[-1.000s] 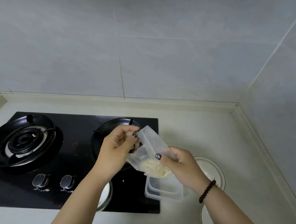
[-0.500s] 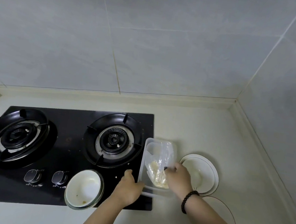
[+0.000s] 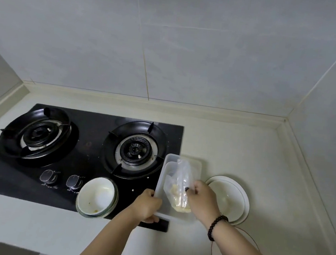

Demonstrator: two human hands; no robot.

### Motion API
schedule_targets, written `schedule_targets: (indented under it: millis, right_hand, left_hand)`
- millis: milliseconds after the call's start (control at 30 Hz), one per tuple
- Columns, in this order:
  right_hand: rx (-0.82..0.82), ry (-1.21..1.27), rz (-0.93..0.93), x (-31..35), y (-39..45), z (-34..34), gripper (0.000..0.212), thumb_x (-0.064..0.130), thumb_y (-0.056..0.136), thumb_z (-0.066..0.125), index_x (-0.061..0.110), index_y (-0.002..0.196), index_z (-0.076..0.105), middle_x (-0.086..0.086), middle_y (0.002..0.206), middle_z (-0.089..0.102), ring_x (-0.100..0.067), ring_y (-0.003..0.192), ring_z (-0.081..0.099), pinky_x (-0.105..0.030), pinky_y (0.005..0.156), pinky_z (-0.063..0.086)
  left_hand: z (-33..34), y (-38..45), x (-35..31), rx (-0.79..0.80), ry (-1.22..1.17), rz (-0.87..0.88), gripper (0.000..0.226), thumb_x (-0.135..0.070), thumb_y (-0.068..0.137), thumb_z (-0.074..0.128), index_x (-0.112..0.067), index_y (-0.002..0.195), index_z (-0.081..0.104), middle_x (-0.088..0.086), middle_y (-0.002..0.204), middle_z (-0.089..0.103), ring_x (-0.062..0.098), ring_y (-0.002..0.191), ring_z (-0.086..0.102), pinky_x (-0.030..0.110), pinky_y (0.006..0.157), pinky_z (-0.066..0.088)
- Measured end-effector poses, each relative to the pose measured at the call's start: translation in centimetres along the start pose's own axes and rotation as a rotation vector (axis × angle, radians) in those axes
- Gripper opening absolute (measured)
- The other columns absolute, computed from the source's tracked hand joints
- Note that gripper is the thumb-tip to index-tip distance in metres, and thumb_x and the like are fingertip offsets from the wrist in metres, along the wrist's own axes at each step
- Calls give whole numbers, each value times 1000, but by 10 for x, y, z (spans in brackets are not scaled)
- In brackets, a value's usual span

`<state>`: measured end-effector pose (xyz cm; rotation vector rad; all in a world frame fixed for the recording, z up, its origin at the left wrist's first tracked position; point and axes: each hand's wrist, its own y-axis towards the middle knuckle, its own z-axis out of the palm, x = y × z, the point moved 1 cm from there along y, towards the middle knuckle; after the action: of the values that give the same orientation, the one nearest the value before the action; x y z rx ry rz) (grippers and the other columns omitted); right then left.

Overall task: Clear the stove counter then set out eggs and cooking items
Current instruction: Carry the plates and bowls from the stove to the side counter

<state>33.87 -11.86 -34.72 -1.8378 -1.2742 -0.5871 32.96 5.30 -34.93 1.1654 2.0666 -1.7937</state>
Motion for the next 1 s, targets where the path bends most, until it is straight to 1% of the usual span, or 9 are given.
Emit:
schedule_targets:
  millis: [200, 333, 433, 567, 633, 767, 900, 967, 1000]
  right_hand:
    - [22, 10, -112, 12, -18, -5, 27, 13, 88, 53, 11, 66, 37, 3, 58, 39, -13, 54, 34, -24, 49, 28]
    - [-1, 15, -207, 30, -34, -13, 25, 11, 88, 54, 1, 70, 41, 2, 59, 39, -12, 55, 33, -22, 48, 27]
    - [29, 84, -247, 52, -54, -15, 22, 14, 88, 56, -2, 76, 49, -3, 60, 43, -12, 57, 37, -28, 55, 31]
    - [106, 119, -320, 90, -88, 0, 23, 19, 89, 58, -5, 88, 56, -24, 80, 60, -27, 62, 49, -31, 62, 38]
    - [179, 126, -362, 112, -111, 17, 25, 20, 89, 58, -5, 90, 55, -29, 88, 60, -25, 62, 49, -33, 62, 40]
    - [330, 88, -462, 158, -170, 69, 5, 16, 91, 58, 14, 88, 61, -17, 88, 68, -21, 62, 54, -33, 62, 46]
    - [423, 24, -551, 191, -233, 140, 14, 17, 90, 61, 30, 91, 56, -8, 85, 69, -24, 75, 65, -42, 74, 54]
    - [454, -24, -601, 202, -264, 182, 20, 22, 89, 63, 27, 108, 58, 2, 98, 68, -13, 84, 67, -30, 75, 57]
    - [431, -57, -647, 204, -271, 191, 29, 24, 89, 64, 27, 116, 56, 9, 104, 64, -5, 87, 64, -16, 74, 53]
  left_hand:
    - [-10, -25, 13, 109, -202, -67, 17, -12, 54, 46, -9, 70, 49, 9, 56, 57, 23, 53, 61, 25, 55, 46]
    - [-15, -48, 26, 111, -348, -2, 11, -14, 48, 49, -10, 58, 48, 9, 53, 51, 24, 55, 53, 24, 51, 40]
    - [-26, -77, 38, 80, -450, 72, 3, -13, 47, 51, -13, 49, 49, 7, 55, 48, 24, 52, 52, 24, 50, 38]
    - [-59, -122, 68, 14, -542, 168, 14, -14, 47, 55, -10, 60, 54, 6, 61, 51, 21, 53, 51, 24, 52, 40]
    - [-78, -144, 91, -45, -595, 206, 24, -13, 48, 56, -9, 71, 59, 4, 63, 54, 19, 53, 53, 24, 52, 40]
    - [-112, -187, 149, -187, -677, 260, 39, -17, 51, 58, -7, 88, 61, 3, 69, 58, 17, 56, 54, 26, 58, 43]
    - [-144, -232, 219, -354, -822, 278, 33, -19, 52, 57, -5, 82, 57, -2, 64, 58, 19, 53, 51, 31, 61, 43]
    - [-162, -261, 260, -428, -887, 281, 36, -21, 50, 60, -6, 82, 56, 1, 63, 55, 18, 51, 49, 30, 60, 42]
    - [-166, -268, 271, -442, -898, 280, 40, -23, 49, 62, -6, 85, 58, 3, 64, 54, 18, 52, 49, 30, 60, 42]
